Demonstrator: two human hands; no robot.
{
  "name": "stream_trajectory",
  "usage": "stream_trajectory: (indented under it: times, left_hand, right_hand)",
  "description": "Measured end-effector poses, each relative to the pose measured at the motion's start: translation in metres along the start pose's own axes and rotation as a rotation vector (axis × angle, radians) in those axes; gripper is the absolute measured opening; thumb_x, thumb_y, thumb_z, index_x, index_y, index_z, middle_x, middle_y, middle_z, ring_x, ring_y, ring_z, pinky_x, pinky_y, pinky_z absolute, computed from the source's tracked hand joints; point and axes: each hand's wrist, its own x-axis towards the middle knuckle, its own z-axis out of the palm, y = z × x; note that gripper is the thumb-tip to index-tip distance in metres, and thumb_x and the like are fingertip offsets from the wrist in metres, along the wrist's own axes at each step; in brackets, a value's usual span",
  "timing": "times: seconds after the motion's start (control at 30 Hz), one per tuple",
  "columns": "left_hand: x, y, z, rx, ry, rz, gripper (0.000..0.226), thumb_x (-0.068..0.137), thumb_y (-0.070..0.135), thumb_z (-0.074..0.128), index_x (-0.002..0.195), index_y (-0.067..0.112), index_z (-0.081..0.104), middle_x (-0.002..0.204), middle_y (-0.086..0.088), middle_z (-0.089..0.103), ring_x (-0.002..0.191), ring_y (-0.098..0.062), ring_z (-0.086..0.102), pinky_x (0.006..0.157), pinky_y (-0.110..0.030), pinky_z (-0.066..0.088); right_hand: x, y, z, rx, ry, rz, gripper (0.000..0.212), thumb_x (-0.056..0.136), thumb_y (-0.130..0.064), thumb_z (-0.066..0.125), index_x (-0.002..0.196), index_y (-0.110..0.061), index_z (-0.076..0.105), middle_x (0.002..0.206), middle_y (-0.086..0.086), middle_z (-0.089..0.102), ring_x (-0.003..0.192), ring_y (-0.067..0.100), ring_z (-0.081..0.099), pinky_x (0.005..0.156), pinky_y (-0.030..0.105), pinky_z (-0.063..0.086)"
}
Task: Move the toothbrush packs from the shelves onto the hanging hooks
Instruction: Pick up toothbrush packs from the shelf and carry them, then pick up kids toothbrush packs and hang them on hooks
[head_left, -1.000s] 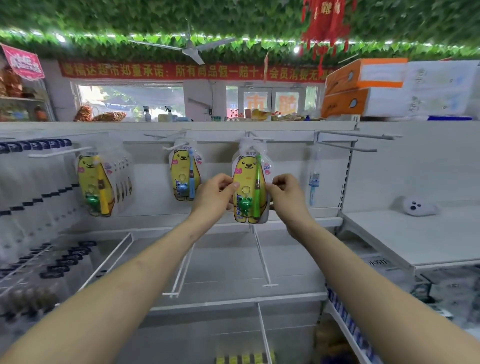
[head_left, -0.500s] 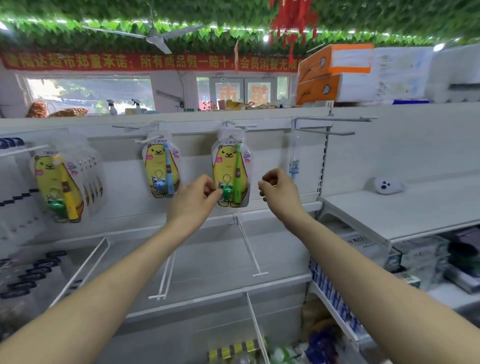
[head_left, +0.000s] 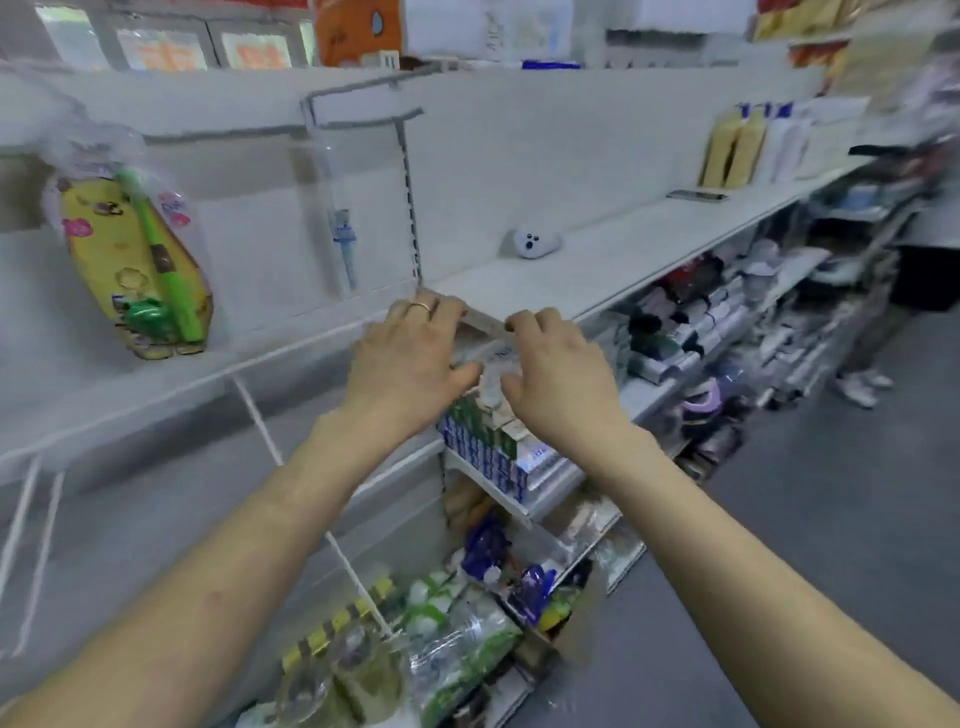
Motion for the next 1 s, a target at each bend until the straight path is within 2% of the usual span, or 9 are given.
stream_trajectory:
  times: [0.17,0.33,0.53,0.7,0.9,1.0]
  left_hand:
    - [0.038,0.11,0.067,-0.047,-0.079,0.183,0.065,0.089,0.05,0.068,0.141,0.015,0.05,0.134,-0.01,0.056,0.124,-0.035,0.054,0.092,-0.05,0.052]
    - [0.061,0.233,0.131,-0.103,-0.196,0.358,0.078,0.088,0.049,0.074,0.151,0.016,0.042,0.145,-0.011,0.049,0.129,-0.038,0.05,0.095,-0.052,0.052]
    - [0.064,0.401,0.199,-0.243,-0.358,0.612,0.08,0.08,0.05,0.079,0.145,0.016,0.046,0.139,-0.01,0.05,0.127,-0.039,0.051,0.096,-0.054,0.052]
    - [0.052,0.532,0.238,-0.335,-0.441,0.816,0.082,0.085,0.052,0.076,0.153,0.023,0.039,0.148,-0.003,0.044,0.134,-0.032,0.048,0.098,-0.049,0.051]
    - [0.063,0.658,0.292,-0.42,-0.538,1.055,0.081,0.088,0.052,0.074,0.155,0.026,0.036,0.149,-0.001,0.043,0.135,-0.029,0.046,0.1,-0.048,0.05]
    - [0.083,0.706,0.319,-0.475,-0.563,1.159,0.079,0.089,0.051,0.073,0.154,0.025,0.036,0.145,-0.001,0.045,0.133,-0.028,0.048,0.095,-0.048,0.053]
  right_hand:
    - [-0.048,0.121,-0.015,-0.145,-0.077,0.201,0.047,0.095,-0.027,0.063,0.137,-0.014,0.046,0.128,0.012,0.051,0.115,0.038,0.054,0.085,0.048,0.047]
    - [-0.108,0.241,-0.043,-0.263,-0.123,0.421,0.059,0.092,-0.02,0.065,0.145,-0.014,0.04,0.141,0.015,0.046,0.128,0.04,0.049,0.091,0.049,0.045]
    - [-0.211,0.367,-0.083,-0.335,-0.152,0.743,0.064,0.088,-0.02,0.072,0.143,-0.017,0.04,0.137,0.011,0.046,0.125,0.036,0.051,0.092,0.046,0.046]
    - [-0.3,0.449,-0.11,-0.333,-0.138,1.068,0.06,0.092,-0.023,0.068,0.144,-0.016,0.039,0.136,0.012,0.048,0.127,0.038,0.052,0.096,0.05,0.047]
    - [-0.363,0.53,-0.115,-0.379,-0.112,1.358,0.052,0.09,-0.025,0.067,0.135,-0.015,0.045,0.131,0.012,0.053,0.122,0.037,0.057,0.091,0.047,0.048]
    - [-0.379,0.568,-0.115,-0.359,-0.095,1.48,0.047,0.092,-0.026,0.064,0.133,-0.014,0.044,0.13,0.011,0.052,0.118,0.037,0.056,0.084,0.045,0.047]
